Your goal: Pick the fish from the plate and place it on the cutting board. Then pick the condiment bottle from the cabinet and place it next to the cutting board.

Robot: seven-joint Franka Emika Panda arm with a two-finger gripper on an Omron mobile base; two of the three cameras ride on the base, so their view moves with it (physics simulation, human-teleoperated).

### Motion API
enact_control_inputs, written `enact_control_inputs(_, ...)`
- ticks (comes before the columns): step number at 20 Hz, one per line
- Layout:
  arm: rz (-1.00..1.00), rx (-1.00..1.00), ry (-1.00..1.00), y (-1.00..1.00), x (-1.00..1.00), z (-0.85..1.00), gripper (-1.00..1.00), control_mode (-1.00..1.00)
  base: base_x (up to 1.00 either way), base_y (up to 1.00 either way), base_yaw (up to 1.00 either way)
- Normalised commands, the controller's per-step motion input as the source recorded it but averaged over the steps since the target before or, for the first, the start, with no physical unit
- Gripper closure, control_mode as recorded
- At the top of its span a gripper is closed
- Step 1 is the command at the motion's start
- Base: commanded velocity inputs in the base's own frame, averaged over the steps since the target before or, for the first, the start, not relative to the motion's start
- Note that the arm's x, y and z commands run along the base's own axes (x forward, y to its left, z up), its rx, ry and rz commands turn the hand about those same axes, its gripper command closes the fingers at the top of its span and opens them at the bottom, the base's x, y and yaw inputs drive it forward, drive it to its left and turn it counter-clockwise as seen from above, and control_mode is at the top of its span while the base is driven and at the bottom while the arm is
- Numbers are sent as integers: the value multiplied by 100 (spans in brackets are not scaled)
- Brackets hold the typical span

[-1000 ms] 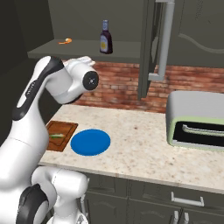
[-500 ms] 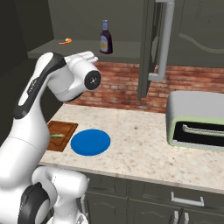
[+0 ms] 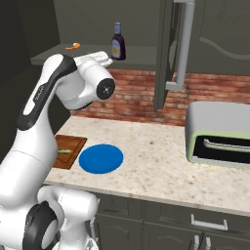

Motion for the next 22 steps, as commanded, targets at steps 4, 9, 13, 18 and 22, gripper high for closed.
enact_control_inputs(4, -2, 0, -3, -8, 0, 23, -100, -100, 0, 0, 0)
enact_control_inputs(9, -2, 0, -1, -5, 0, 26, -100, -100, 0, 0, 0)
enact_control_inputs(13, -3, 0, 0, -8, 0, 25, -100, -100, 0, 0, 0)
enact_control_inputs(18, -3, 0, -1, -11, 0, 18, -100, -100, 0, 0, 0)
enact_control_inputs(22, -3, 0, 0, -13, 1, 3, -100, -100, 0, 0, 0)
